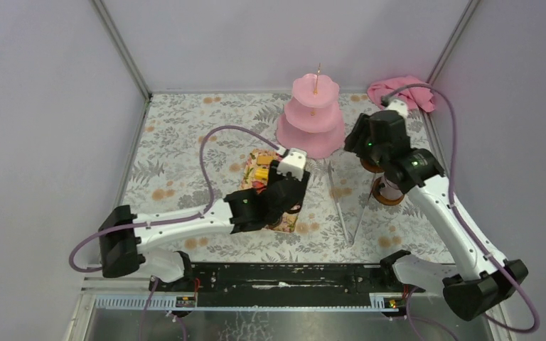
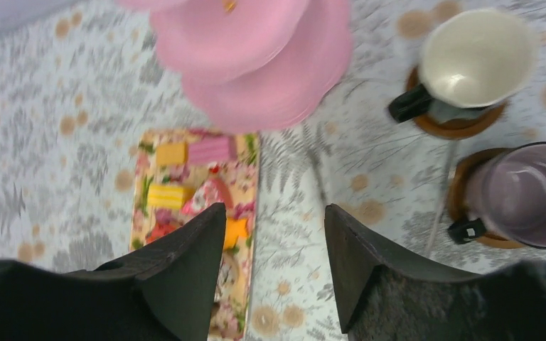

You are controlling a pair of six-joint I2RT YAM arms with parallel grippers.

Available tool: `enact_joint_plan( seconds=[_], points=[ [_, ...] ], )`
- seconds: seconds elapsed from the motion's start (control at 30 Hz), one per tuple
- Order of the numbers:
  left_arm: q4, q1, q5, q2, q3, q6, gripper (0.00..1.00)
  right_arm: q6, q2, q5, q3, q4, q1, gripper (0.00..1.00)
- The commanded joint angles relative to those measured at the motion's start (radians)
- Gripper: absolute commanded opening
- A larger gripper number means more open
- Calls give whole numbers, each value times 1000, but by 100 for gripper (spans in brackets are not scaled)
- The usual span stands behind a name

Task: Serve the afternoon tea
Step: Adjust the tray at the center of the board.

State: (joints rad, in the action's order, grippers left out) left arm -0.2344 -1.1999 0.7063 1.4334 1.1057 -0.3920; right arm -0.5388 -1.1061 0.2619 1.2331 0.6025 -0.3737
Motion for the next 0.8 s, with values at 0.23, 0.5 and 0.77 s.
enact_joint_plan(
  seconds=[0.23,0.5,0.77],
  points=[
    [-145,138,152,-207,-190,-297,61,-155,-168,114,-145,-113,-302,46],
    [-137,240,95,-270,-334,-370,60,-252,-341,104,-264,-246,-389,33],
    [-132,261,88,-338,-394,-366,60,-324,-466,75,-298,-341,-419,33]
  ],
)
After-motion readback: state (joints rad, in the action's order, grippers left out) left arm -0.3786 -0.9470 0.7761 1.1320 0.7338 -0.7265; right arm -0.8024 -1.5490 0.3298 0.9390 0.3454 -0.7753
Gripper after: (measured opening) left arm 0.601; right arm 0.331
